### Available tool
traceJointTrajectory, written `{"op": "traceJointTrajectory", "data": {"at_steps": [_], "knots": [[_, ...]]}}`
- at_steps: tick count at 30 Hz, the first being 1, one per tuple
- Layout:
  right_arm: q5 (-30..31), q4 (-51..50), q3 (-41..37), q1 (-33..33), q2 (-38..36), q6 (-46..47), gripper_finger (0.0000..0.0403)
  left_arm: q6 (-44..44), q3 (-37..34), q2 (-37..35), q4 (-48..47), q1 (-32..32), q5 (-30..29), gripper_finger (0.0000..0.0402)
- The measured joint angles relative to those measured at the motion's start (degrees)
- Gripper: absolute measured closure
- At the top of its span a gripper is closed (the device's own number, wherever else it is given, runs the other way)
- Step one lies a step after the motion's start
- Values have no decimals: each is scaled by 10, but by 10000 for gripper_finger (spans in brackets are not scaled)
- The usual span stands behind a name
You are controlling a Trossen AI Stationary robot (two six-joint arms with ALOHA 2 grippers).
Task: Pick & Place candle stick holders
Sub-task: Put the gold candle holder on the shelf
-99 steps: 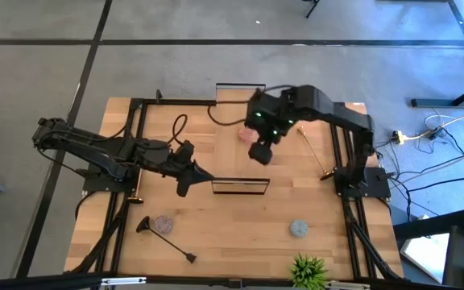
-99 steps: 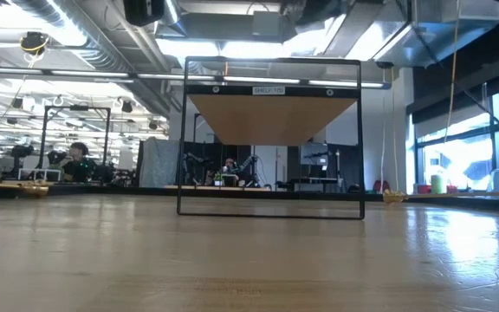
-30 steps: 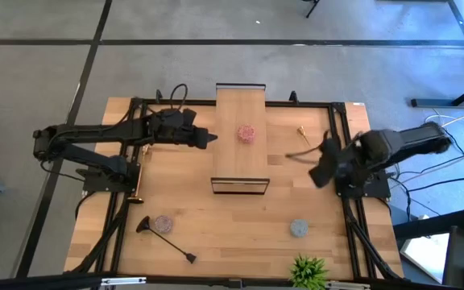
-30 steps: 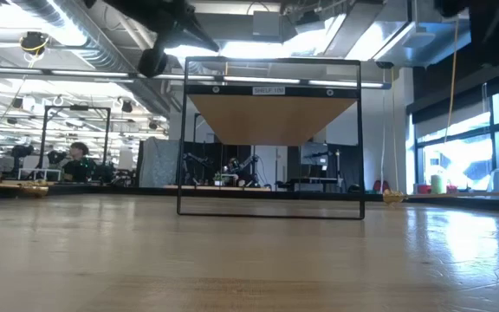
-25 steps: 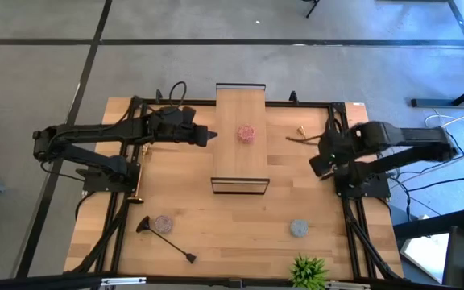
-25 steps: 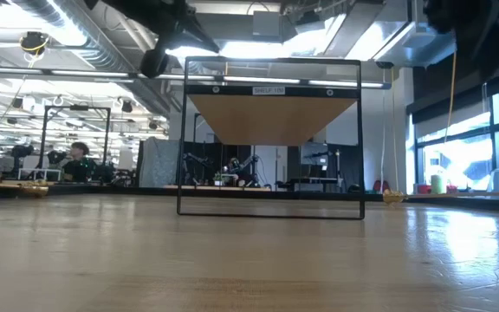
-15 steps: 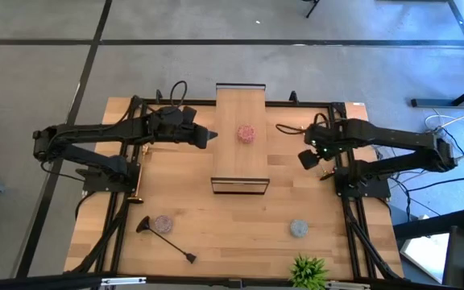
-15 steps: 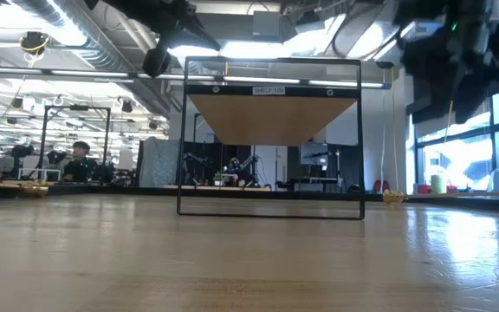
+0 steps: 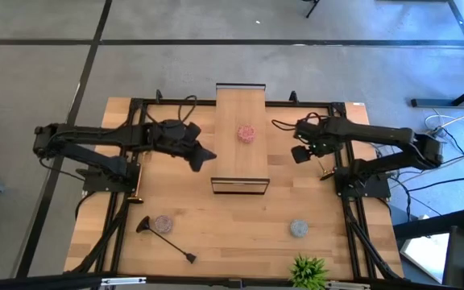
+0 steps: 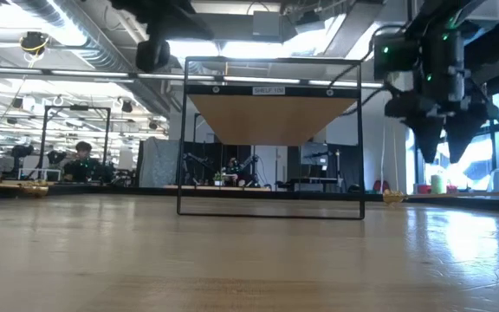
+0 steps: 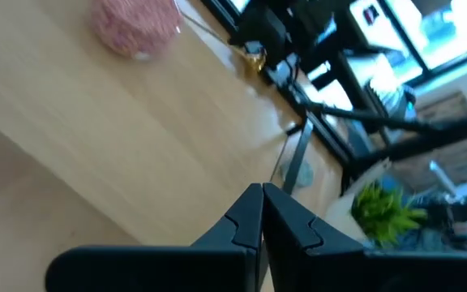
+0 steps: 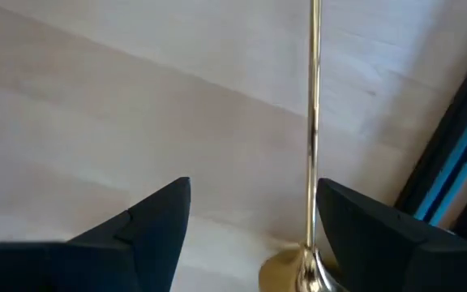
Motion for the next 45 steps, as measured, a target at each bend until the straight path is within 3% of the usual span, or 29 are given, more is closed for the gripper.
{"op": "traceJointTrajectory", "data": {"at_steps": [12, 26, 35, 45], "knots": [[34, 4, -1, -31, 83, 7, 134, 11, 0, 0, 1, -66, -9, 396], [19, 37, -8, -69, 145, 0, 138, 15, 0, 0, 1, -100, -31, 396], [-29, 89, -79, -82, 144, 14, 172, 15, 0, 0, 2, -101, -32, 396], [-9, 75, -50, -82, 129, 5, 236, 15, 0, 0, 2, -101, -32, 396]]}}
